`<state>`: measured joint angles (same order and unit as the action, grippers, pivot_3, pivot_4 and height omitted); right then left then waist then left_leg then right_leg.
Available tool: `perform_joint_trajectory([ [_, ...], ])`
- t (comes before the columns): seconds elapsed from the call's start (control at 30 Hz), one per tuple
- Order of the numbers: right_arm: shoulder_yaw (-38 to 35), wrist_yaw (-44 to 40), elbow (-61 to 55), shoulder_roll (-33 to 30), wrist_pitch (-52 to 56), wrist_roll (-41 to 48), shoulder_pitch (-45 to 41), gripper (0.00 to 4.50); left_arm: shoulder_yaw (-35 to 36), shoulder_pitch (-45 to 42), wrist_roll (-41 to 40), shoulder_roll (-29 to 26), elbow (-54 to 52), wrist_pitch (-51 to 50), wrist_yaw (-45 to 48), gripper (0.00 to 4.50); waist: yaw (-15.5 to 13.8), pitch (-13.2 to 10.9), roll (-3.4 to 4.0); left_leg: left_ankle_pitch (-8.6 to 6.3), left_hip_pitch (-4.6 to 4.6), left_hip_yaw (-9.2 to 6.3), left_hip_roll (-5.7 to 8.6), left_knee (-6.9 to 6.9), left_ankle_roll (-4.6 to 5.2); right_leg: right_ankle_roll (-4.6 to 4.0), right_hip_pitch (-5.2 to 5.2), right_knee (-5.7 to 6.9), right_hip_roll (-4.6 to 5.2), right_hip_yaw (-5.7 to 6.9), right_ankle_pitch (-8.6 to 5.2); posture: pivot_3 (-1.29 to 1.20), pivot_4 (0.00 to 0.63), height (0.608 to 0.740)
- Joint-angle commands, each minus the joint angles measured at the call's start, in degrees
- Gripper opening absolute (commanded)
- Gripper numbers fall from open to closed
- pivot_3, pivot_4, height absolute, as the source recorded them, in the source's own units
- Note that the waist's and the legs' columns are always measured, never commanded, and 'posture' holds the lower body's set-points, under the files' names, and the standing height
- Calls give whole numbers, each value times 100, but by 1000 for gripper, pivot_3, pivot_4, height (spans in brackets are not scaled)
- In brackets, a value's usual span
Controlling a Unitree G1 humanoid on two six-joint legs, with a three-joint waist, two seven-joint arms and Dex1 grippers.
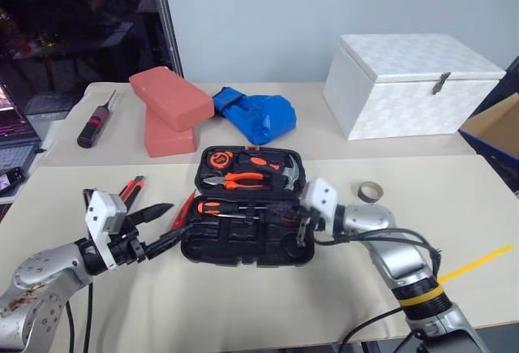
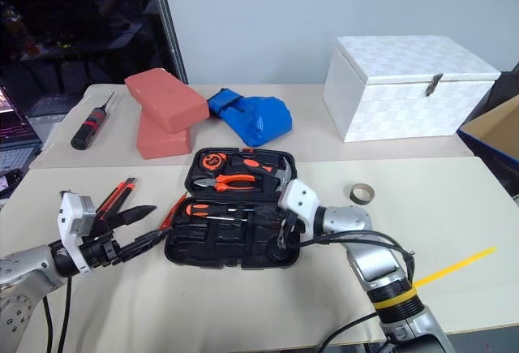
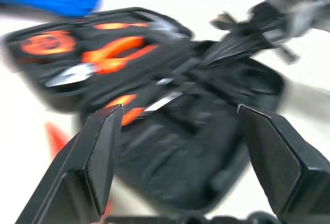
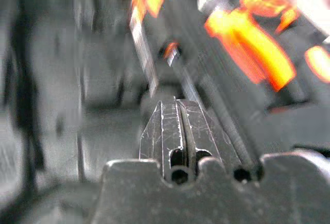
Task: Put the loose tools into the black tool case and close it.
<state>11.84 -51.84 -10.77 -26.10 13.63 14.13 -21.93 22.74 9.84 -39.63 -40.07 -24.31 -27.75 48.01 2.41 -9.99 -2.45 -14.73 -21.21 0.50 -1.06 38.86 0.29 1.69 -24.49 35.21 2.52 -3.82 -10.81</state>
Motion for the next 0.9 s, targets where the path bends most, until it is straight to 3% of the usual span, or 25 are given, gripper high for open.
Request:
perform_joint_trajectory([
  [0.03, -466, -282, -947, -268, 512, 841, 0, 770, 360, 77, 91, 209, -155, -285, -907, 3776, 9, 0, 0, -2, 0, -4, -2, -4, 2, -2, 0, -4, -5, 0, 0, 0, 150, 740],
  [0.17, -704, -470, -1508, -740, 863, 1236, 328, 2201, 677, 84, 30, 236, -102, -845, -1633, 3776, -13, -1, -4, -9, -5, -27, -2, -14, 2, -1, 0, -11, 5, 1, -3, 0, 150, 740],
  [0.2, -709, -464, -1600, -814, 949, 1290, 354, 2350, 726, 56, 56, 175, 14, -884, -1642, 3776, -18, -2, -6, -10, -7, -28, -1, -13, 1, -1, 1, -14, 5, 2, -3, 0, 150, 740],
  [0.3, -917, -506, -1825, -1056, 1140, 1549, 500, 3583, 737, 6, 192, -28, 184, -1002, -1623, 3776, -22, -3, -7, -10, -10, -27, 2, -6, 1, 9, 2, -16, 10, 1, -8, 0, 150, 740],
  [0.4, -1190, -489, -1992, -1239, 1218, 1720, 649, 4368, 496, 69, 245, -362, 72, -1171, -1367, 3776, -12, -8, -14, -9, -4, -22, 6, -1, 0, -20, 4, -11, 8, 1, -25, 0, 150, 740],
  [0.63, -1471, -545, -2349, -1483, 1162, 1935, 1041, 4461, 9, -100, 267, -406, -156, -1467, -1490, 3776, -9, -11, -16, -10, -7, -3, 3, -8, -1, -25, -2, -10, 3, 3, -34, 0, 150, 740],
  [0.9, -1658, -312, -2611, -1611, 1090, 1903, 1399, 4461, -1041, -370, 1070, -307, -146, -1364, -1766, 3776, -16, -13, -19, -10, -12, -2, 6, -9, -1, -2, -3, -12, 6, 2, -21, 0, 150, 740],
])
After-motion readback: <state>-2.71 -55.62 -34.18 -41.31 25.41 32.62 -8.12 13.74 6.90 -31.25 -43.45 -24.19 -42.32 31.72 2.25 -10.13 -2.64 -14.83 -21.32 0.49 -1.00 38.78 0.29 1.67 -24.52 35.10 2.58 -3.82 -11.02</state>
